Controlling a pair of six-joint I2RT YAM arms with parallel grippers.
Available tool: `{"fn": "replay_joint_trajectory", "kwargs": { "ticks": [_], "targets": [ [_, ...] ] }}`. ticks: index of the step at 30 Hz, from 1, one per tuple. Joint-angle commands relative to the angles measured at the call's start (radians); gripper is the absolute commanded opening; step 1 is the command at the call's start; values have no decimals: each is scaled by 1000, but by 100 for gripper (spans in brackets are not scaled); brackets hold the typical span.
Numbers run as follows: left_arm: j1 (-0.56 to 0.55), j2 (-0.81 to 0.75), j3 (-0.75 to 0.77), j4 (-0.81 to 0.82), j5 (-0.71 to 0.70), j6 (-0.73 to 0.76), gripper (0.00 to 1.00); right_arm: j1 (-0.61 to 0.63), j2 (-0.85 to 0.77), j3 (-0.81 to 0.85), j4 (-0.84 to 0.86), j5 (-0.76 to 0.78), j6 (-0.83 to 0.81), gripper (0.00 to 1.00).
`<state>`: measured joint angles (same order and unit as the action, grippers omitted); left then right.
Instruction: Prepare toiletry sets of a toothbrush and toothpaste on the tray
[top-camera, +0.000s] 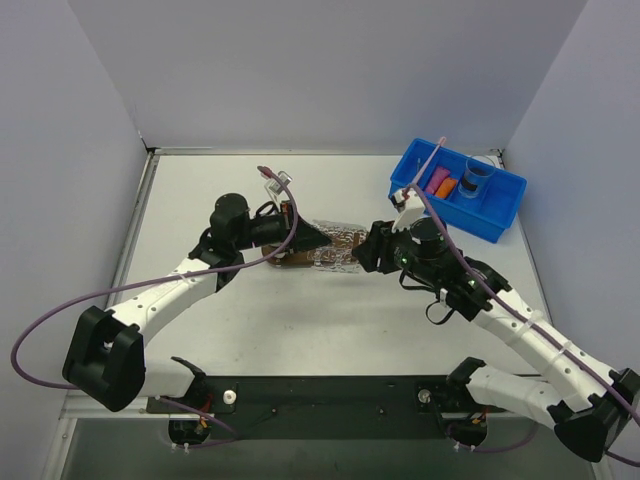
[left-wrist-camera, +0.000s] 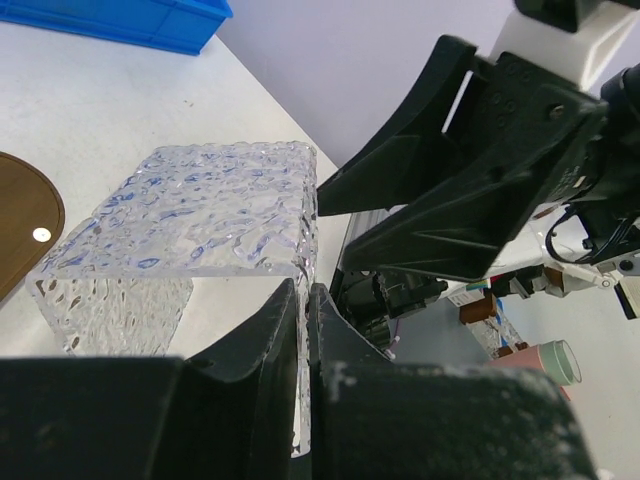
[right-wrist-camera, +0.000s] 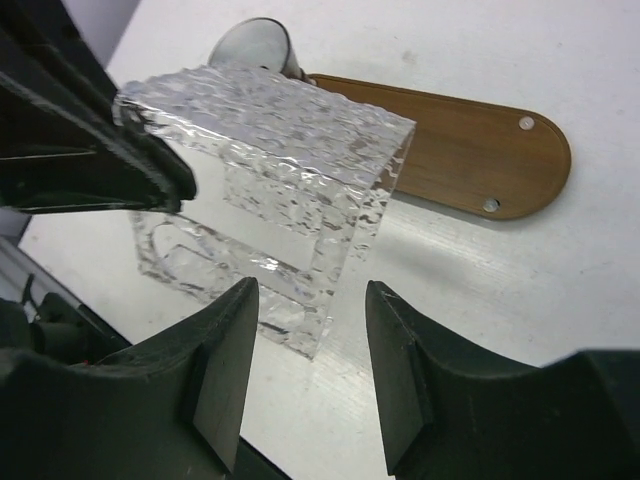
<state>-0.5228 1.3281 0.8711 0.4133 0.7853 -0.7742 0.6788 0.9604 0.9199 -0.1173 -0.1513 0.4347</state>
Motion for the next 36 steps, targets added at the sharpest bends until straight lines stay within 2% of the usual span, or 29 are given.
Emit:
{"fn": "replay_joint_trajectory", "kwargs": {
  "ticks": [1, 7, 15, 17, 24, 30, 33, 36],
  "targets": [
    [0, -30, 8, 97, -18, -13, 0, 47, 63, 56, -7, 214, 13, 42],
    [0, -29, 6, 102, -17, -19, 0, 67, 101, 65, 45, 274, 27, 40],
    [1, -29, 5, 93, -29, -19, 0, 67, 72, 48, 87, 311, 56, 39],
    [1, -27, 5, 90, -31, -19, 0, 67, 55, 37, 108, 311, 46, 43],
    [1, -23, 2, 97, -27, -22, 0, 71, 127, 73, 70, 305, 55, 42],
    [0, -23, 2, 102, -26, -22, 0, 91, 169, 80, 59, 363, 50, 39],
    [0, -18, -1, 107, -26, -27, 0, 91, 181, 79, 77, 368, 53, 35],
    [0, -15, -1, 110, -24, -30, 0, 91, 192, 80, 100, 361, 59, 21]
  ]
}}
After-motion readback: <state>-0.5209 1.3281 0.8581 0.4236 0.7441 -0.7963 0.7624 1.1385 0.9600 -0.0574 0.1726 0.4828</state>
